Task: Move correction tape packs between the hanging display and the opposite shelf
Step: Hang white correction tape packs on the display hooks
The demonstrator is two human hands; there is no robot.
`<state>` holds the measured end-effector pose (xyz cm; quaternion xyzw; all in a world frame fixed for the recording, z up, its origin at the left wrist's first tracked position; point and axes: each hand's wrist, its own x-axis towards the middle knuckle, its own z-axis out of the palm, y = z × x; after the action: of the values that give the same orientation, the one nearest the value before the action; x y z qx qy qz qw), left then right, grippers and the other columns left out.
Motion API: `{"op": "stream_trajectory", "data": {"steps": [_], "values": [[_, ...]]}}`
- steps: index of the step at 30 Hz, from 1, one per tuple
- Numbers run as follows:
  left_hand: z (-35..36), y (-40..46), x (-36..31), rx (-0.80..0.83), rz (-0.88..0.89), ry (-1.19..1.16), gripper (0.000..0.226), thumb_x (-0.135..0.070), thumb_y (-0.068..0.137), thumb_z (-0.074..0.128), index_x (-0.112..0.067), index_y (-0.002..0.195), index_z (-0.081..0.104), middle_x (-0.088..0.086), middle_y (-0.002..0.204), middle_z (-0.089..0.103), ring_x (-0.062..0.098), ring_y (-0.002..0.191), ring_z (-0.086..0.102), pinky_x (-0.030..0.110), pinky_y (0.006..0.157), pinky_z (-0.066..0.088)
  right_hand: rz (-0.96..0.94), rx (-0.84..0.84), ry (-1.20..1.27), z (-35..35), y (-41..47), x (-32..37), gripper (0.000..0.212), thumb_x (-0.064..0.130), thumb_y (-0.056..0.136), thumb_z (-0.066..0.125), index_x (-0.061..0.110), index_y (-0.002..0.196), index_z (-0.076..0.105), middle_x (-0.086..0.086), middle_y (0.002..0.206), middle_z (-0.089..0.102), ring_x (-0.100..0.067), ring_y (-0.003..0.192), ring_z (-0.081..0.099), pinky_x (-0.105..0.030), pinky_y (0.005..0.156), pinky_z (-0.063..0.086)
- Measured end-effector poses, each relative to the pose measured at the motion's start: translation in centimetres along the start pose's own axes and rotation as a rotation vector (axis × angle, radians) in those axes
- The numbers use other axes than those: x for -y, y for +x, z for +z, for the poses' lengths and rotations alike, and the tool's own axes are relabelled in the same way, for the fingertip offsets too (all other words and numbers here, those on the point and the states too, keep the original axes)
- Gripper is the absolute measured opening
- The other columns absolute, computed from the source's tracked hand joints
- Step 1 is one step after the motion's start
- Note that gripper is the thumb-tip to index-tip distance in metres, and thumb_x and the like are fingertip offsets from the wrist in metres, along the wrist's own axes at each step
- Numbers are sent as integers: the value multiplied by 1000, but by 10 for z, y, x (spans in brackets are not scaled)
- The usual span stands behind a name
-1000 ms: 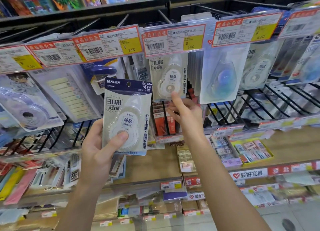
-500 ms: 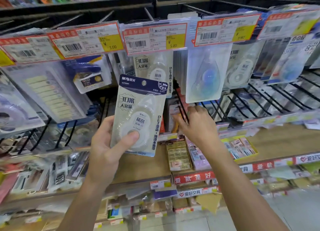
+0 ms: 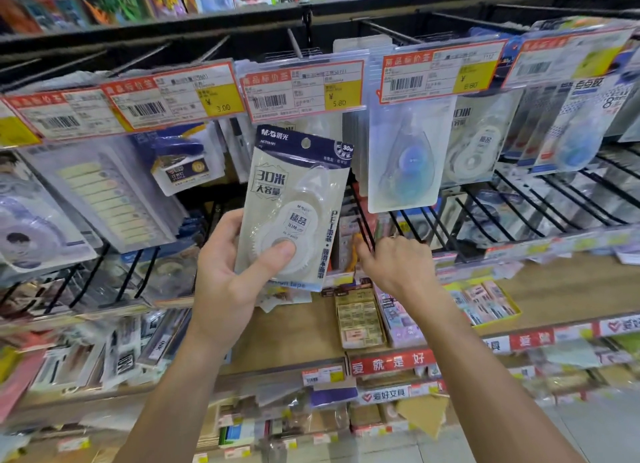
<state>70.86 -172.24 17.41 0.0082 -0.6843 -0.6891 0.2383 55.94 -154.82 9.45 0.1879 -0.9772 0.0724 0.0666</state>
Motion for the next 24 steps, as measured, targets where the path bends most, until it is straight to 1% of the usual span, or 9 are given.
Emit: {"op": "stream_trajectory", "data": {"steps": [2,5,9,12,15,17,19,21,24], "values": [[3,8,-3,14,20,26,44,-28,77,76,-20,118,61,8,113,73,26,104,71,36,80,60,-5,3,-8,1,1,-1,73,58,104,22,5,89,70,-17,94,72,-35,89,68,-35,65,36],[6,18,-5,9,34,42,39,-17,82,74,-18,119,60,8,114,73,25,104,72,34,79,59,-19,-19,-6,4,1,0,73,58,104,23,6,89,71,-16,95,72,-35,90,69,-36,66,38],[10,27,-8,14,58,65,36,-14,83,72,-19,117,60,5,111,74,24,103,72,35,79,60,-35,-43,-23,1,-2,-1,71,56,105,23,6,87,71,-15,93,72,-34,89,69,-36,66,39],[15,32,-12,23,86,67,35,-13,85,71,-14,118,59,4,110,74,23,101,72,35,80,60,-48,-42,-11,-1,-3,0,62,51,106,26,8,82,65,-14,92,72,-33,88,68,-34,66,39],[20,36,-16,-3,113,54,32,-12,86,71,-18,115,58,2,108,73,22,101,72,34,81,59,-27,-63,5,2,-2,-1,62,55,105,25,11,74,58,-14,89,72,-33,86,68,-33,64,37],[24,40,-18,-22,115,55,31,-13,87,71,-21,114,58,3,110,73,22,102,72,39,84,60,-18,-66,-12,5,-1,-1,67,56,105,25,8,80,66,-14,89,72,-33,86,68,-34,64,36],[26,44,-18,-37,97,44,31,-16,88,71,-23,116,58,3,113,73,24,105,71,49,85,59,-9,-66,-16,6,0,-1,70,56,104,26,5,85,70,-15,90,72,-34,87,68,-34,64,36],[26,47,-17,-61,74,30,32,-24,90,70,-25,120,58,2,117,72,28,108,70,60,86,55,-5,-67,-16,6,0,-1,71,56,104,26,5,87,71,-15,90,72,-34,88,68,-34,65,36],[27,49,-14,-83,66,28,35,-32,91,69,-28,124,57,1,121,70,31,112,68,68,90,50,-4,-65,-7,7,1,-1,70,55,104,25,5,87,71,-14,90,72,-33,87,68,-34,65,35]]}}
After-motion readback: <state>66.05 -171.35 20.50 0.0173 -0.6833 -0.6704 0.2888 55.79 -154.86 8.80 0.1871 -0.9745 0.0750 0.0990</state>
